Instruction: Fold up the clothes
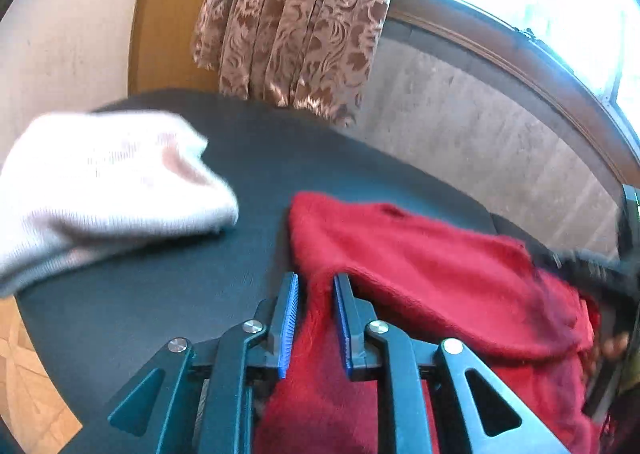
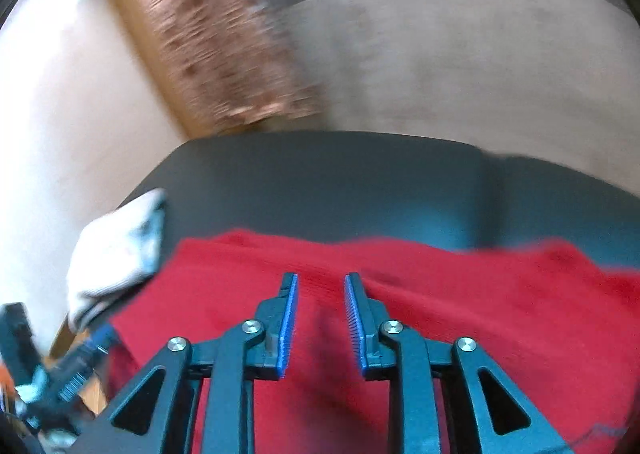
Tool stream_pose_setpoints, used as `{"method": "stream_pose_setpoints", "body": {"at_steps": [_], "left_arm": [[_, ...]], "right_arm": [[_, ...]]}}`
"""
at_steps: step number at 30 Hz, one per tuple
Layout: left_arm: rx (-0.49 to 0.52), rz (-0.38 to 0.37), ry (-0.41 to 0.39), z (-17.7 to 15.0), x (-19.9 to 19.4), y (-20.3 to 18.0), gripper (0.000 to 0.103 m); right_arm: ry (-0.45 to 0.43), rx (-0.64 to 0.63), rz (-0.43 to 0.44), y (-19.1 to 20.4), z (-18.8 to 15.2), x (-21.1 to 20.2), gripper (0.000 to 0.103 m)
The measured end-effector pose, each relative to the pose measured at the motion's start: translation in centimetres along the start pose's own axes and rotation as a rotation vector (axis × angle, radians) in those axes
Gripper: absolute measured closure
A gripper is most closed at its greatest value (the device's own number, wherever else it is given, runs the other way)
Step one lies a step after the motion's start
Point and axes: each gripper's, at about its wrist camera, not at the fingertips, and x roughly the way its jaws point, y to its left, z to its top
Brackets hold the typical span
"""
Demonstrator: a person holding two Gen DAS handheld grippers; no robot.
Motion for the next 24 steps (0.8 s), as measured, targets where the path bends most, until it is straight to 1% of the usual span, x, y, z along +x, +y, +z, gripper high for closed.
{"method": "stream_pose_setpoints", "body": {"at_steps": [1,3,5,6,8,10,11,12,13,14,15,16,18,20,22,24], "left_arm": [[0.000,0.011,-0.002,0.4,0.0,-0.4,0.086],[-0.006,0.061,0.059,0.7,0.8,-0.3,0.086],[-0.043,0.100,0.114,0.0,0.9,0.9,0.086],[-0.056,0.130,0.119,-0.6,0.3,1.8,0.086],[-0.085,0.173,0.088,-1.0,-1.2,3.1,0.086],[-0.093,0.118,0.039,0.0,-2.3,3.0,0.082],[-0.061,0.098,0.016,0.5,-2.1,2.0,0.080],[-0.028,0.078,-0.008,1.1,-1.9,1.0,0.078],[0.010,0.062,-0.014,1.3,-1.0,-0.2,0.077],[0.049,0.047,-0.019,1.5,-0.1,-1.3,0.076],[0.085,0.041,0.009,1.5,1.5,-2.5,0.076],[0.121,0.034,0.039,1.5,3.2,-3.6,0.076],[0.146,0.033,0.103,0.7,6.2,-4.2,0.076],[0.169,0.032,0.168,0.0,9.3,-4.9,0.073],[0.146,-0.017,0.151,0.5,9.6,-4.6,0.071],[0.160,-0.029,0.152,0.8,10.4,-5.1,0.070]], "right_arm": [[-0.007,0.029,-0.038,-1.6,-0.7,-0.8,0.072],[-0.020,0.082,-0.106,-4.6,-2.1,-2.2,0.065],[-0.024,0.116,-0.134,-6.7,-3.4,-2.9,0.065],[-0.030,0.127,-0.140,-7.5,-4.0,-3.2,0.067],[-0.054,0.112,-0.133,-7.6,-4.7,-3.6,0.066],[-0.072,0.087,-0.134,-7.3,-5.0,-3.6,0.062],[-0.079,0.076,-0.136,-6.9,-5.0,-3.6,0.057],[-0.086,0.062,-0.139,-6.5,-4.9,-3.6,0.056],[-0.088,0.038,-0.145,-6.1,-4.9,-3.5,0.056],[-0.077,0.009,-0.156,-5.5,-4.9,-3.2,0.053],[-0.066,-0.020,-0.167,-5.0,-4.9,-2.9,0.046],[-0.054,-0.043,-0.177,-4.7,-5.0,-2.7,0.043],[-0.037,-0.056,-0.187,-4.9,-5.4,-2.5,0.043],[-0.043,-0.004,-0.167,-6.2,-6.0,-3.2,0.042],[-0.065,0.070,-0.128,-7.6,-7.0,-4.0,0.042],[-0.082,0.102,-0.113,-8.4,-7.6,-4.5,0.043]]}}
